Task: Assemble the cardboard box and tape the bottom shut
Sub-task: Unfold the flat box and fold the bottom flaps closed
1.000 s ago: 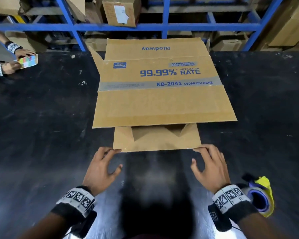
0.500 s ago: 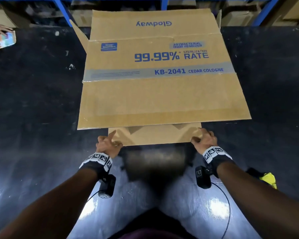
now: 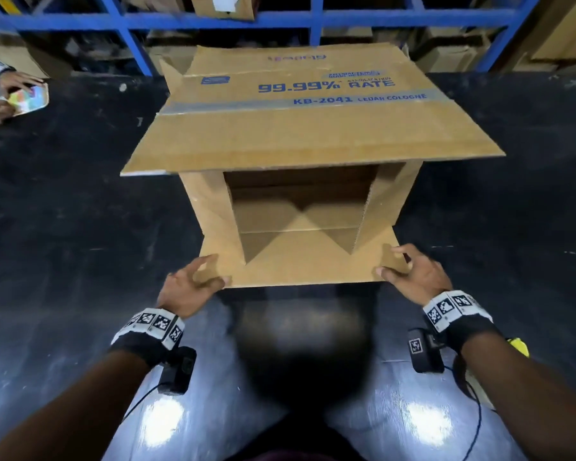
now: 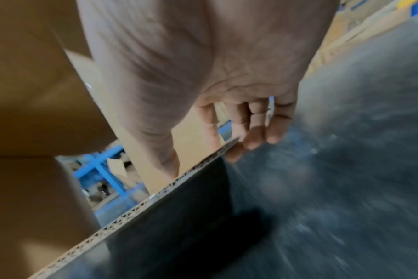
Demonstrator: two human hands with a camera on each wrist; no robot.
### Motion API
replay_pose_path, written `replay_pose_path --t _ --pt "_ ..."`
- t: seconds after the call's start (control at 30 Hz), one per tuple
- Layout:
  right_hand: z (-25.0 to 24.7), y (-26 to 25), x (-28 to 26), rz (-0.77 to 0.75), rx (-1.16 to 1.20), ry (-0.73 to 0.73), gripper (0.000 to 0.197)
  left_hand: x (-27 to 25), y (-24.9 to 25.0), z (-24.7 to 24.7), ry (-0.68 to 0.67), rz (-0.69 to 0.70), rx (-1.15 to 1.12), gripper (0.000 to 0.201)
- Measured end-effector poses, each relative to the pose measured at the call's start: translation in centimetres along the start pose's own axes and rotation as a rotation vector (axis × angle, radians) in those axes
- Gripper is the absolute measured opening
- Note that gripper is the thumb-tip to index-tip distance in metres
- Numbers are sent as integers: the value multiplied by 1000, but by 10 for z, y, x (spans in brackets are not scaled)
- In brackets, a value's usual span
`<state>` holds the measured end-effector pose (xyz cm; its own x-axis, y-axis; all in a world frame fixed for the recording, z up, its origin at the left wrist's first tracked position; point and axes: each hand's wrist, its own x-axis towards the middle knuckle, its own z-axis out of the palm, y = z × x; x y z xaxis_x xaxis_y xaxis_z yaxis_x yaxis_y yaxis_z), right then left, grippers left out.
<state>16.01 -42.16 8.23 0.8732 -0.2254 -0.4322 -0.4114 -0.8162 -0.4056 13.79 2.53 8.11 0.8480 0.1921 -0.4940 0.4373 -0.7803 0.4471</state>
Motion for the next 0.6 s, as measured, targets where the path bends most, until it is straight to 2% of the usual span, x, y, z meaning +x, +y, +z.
replay_pose_path --t 0.27,0.4,0.5,0.6 --pt "-90 -40 -59 -77 66 157 51 -57 29 -87 143 187 -69 82" --pt "-147 -72 -82 -118 89 266 48 -77 61 -135 286 270 -77 48" --pt "-182 -93 -85 -116 85 332 48 -86 86 -169 332 288 -59 54" --pt "-201 -104 -79 -88 47 294 61 -89 105 -193 302 253 -1 68"
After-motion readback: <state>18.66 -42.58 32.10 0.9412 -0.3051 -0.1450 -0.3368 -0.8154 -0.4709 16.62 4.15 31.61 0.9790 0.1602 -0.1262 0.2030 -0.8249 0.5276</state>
